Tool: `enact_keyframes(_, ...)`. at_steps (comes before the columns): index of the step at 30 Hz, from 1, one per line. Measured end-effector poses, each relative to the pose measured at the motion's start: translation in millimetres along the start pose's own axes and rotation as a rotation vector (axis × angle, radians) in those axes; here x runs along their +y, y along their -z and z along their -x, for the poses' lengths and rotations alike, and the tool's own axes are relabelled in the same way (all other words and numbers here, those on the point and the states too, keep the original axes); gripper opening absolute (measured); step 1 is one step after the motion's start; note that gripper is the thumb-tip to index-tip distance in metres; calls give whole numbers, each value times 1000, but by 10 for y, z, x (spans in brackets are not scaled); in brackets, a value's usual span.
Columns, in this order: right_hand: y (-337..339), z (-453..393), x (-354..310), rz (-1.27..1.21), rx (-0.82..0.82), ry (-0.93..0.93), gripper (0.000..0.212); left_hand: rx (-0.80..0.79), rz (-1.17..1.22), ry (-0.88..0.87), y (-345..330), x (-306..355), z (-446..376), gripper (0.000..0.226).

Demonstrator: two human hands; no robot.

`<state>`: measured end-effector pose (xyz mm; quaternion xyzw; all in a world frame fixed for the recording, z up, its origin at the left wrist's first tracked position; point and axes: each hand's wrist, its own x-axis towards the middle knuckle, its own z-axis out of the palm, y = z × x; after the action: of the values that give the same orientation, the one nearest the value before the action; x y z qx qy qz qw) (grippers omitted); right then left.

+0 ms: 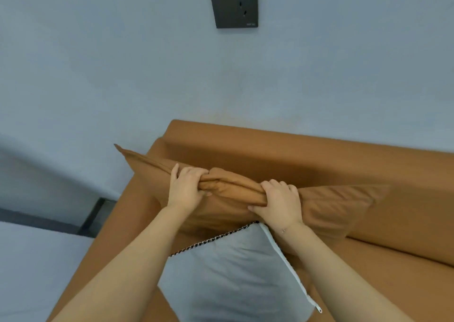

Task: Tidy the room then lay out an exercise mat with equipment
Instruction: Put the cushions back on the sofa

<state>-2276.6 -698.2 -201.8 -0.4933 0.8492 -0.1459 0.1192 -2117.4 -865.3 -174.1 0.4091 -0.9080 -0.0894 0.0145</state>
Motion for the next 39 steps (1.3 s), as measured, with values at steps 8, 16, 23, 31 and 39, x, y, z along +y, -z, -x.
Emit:
enact_keyframes(8,-194,-228,125,27,27,2,42,53,20,27,-334,15,-159,49)
enact_keyframes(16,98,-785,153,-15,-4,-136,58,185,413,287,-518,81,477,78)
enact_keyframes(23,97,-567,-280,-242,324,70,32,2,786,403,-954,-78,1252,49)
enact_keyframes(31,-1161,-90,-598,57,-604,325,45,-110,1041,769,-1131,-335,1919,46)
enact_keyframes(39,-1920,-29,-620,530,-755,295,98,19,1223,1014,-1173,-614,2383,35)
